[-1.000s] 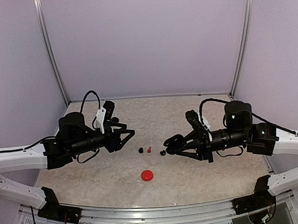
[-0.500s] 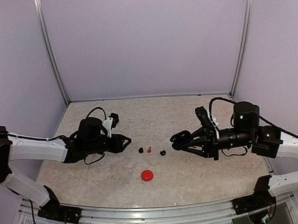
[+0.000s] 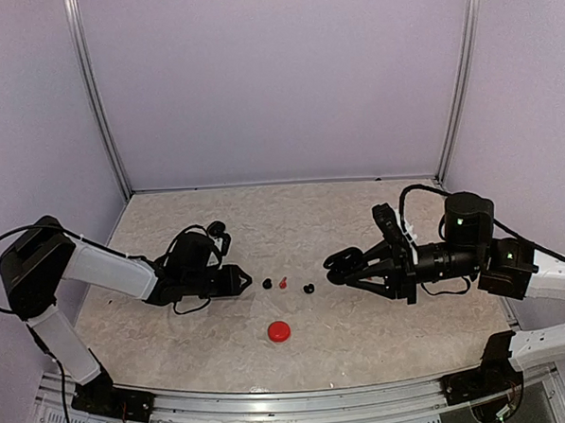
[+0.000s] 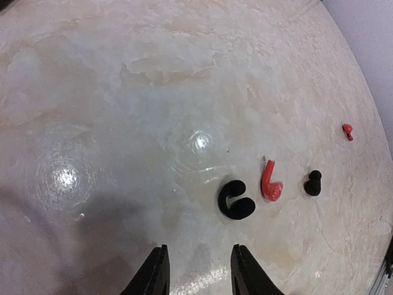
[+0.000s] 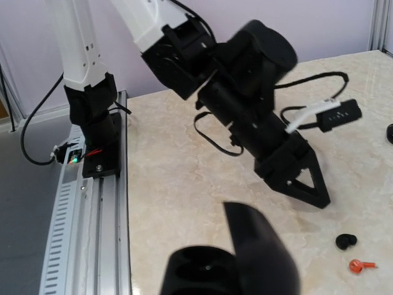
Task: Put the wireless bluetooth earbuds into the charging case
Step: Pick up the right earbud from the center of the board.
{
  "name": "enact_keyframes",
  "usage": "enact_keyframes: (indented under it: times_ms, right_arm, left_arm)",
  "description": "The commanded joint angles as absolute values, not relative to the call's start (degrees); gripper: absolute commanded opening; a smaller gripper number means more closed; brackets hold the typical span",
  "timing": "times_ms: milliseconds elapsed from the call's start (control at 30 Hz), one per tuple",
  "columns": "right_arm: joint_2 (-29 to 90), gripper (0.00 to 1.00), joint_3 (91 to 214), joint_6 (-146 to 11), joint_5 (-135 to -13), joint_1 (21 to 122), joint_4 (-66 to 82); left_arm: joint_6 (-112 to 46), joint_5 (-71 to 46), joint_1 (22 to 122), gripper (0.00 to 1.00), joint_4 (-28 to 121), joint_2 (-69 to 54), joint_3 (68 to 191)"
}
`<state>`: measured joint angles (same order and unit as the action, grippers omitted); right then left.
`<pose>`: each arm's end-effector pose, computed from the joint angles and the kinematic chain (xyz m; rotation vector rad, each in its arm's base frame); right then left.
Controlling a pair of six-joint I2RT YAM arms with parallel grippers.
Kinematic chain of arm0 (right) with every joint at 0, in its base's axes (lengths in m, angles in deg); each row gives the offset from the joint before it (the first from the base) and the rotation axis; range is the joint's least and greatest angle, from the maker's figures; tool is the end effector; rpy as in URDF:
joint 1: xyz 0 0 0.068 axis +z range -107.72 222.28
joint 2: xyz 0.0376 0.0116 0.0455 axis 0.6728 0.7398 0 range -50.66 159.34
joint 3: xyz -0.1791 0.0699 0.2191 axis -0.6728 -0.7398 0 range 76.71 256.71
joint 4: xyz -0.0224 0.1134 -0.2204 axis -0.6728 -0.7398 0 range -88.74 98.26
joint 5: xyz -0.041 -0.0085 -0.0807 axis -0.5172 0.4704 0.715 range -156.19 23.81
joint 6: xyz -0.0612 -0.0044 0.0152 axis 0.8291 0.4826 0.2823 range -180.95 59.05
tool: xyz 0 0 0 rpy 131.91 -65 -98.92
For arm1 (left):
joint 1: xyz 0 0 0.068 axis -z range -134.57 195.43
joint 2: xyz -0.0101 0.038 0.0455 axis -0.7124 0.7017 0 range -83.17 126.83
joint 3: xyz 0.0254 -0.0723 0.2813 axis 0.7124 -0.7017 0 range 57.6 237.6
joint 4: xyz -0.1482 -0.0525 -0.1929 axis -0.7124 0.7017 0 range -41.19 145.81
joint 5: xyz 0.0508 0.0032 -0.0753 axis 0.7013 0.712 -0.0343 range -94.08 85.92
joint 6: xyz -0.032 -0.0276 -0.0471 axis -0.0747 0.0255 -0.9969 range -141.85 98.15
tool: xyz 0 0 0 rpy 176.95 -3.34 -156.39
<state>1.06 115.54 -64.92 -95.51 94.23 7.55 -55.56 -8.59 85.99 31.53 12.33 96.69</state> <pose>0.1025 0.1696 0.3153 -1.1254 1.5708 1.1354 0.2407 -0.2112 0.1586 0.1858 2.3642 -0.7552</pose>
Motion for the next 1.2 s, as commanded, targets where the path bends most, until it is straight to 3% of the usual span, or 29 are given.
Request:
enact_keyframes:
  times_ms: [0,200,367,667,1167]
  right_arm:
    - [-0.1,0.0,115.6,-63.3,-95.6,93.7,6.7]
    - [-1.1,0.0,115.4,-62.6,-95.6,93.8,6.4]
    - [-0.9,0.0,115.3,-61.8,-96.1,93.8,5.8]
    - [-0.9,0.0,115.5,-61.5,-96.4,93.8,5.6]
    - [-1.9,0.0,115.9,-61.5,-95.3,93.9,3.9]
  left_arm:
    - [-57.1,-8.8,86.9,0.35,29.9,16.0,100.7]
    - [-56.9,-7.1,88.3,0.31,31.8,20.1,103.8]
    - [-54.9,-0.5,90.4,0.34,32.1,15.0,103.0]
    - [-56.5,-3.4,87.8,0.34,31.5,16.7,102.4]
    - [-55.5,0.3,91.8,0.3,36.8,24.6,110.5]
